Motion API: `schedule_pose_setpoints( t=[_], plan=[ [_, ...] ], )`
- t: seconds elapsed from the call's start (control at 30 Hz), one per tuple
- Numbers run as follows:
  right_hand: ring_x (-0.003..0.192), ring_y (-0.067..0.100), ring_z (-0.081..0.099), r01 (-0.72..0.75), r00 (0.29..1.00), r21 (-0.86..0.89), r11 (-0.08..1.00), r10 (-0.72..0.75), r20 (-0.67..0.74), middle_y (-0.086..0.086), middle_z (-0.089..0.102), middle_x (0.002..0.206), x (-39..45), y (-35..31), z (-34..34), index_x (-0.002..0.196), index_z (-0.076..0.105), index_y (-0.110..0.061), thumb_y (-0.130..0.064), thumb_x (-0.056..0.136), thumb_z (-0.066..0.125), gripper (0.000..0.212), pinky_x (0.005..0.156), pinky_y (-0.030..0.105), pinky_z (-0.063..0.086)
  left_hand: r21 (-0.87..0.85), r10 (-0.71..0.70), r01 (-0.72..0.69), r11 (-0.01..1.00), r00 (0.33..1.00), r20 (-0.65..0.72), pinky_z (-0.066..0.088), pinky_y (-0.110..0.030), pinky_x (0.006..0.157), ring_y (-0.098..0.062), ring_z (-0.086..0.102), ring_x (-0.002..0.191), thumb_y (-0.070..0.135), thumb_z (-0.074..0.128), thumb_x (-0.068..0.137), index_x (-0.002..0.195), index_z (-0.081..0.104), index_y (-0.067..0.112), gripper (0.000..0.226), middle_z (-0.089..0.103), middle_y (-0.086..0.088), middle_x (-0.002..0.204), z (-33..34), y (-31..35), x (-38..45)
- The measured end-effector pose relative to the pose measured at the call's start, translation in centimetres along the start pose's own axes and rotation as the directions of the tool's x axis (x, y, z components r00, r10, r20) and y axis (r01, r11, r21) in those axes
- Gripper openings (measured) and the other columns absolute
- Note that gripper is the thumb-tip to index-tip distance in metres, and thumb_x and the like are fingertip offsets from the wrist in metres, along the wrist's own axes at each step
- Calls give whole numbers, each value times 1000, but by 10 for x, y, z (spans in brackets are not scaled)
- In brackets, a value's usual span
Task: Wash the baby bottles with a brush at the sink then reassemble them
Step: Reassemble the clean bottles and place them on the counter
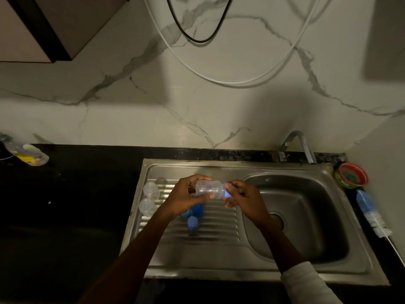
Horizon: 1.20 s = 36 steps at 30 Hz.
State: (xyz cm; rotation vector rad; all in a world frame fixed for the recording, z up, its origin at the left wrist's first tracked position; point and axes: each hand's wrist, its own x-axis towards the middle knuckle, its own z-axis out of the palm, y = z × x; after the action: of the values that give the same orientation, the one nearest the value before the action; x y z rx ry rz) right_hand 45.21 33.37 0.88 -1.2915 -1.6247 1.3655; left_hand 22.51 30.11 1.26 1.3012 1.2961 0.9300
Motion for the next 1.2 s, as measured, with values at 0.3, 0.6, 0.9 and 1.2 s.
schedule_pose_setpoints(
  t=[0.3, 0.6, 0.9, 1.2],
  plan=[
    [53, 25, 66, -266, 956, -28, 964, 268, 121, 17, 72, 69, 2, -16, 2, 96, 71, -2, -54, 102, 45, 58, 51, 27, 51, 149, 148, -159, 976, 985, 84, 58, -43, 94, -20, 67, 113, 27, 87, 79, 123, 66, 20, 50, 71, 4, 117, -9, 9, 1],
    [55, 26, 67, -239, 948, -31, 971, 240, 209, 18, 73, 75, 3, -13, 0, 103, 66, -4, -48, 104, 46, 49, 52, 29, 52, 65, 87, -91, 994, 995, 57, 55, -55, 97, -24, 67, 116, 22, 88, 79, 126, 64, 18, 53, 70, -4, 122, -13, 2, 1],
    [64, 27, 70, -150, 977, -16, 989, 150, 149, 16, 73, 75, 3, -6, -1, 98, 69, -1, -38, 103, 53, 40, 59, 31, 58, 93, 60, -65, 994, 997, 53, 58, -47, 94, -18, 68, 113, 23, 89, 78, 125, 65, 23, 53, 71, 2, 120, -13, 4, 8],
    [70, 14, 70, -10, 990, -89, 996, 22, 138, 2, 73, 79, 6, 1, 0, 99, 68, -17, -30, 103, 58, 17, 65, 25, 56, 141, 80, -87, 986, 995, 52, 59, -44, 93, -16, 69, 110, 28, 88, 78, 123, 66, 23, 50, 72, 4, 117, -12, 0, 10]
  ],
)
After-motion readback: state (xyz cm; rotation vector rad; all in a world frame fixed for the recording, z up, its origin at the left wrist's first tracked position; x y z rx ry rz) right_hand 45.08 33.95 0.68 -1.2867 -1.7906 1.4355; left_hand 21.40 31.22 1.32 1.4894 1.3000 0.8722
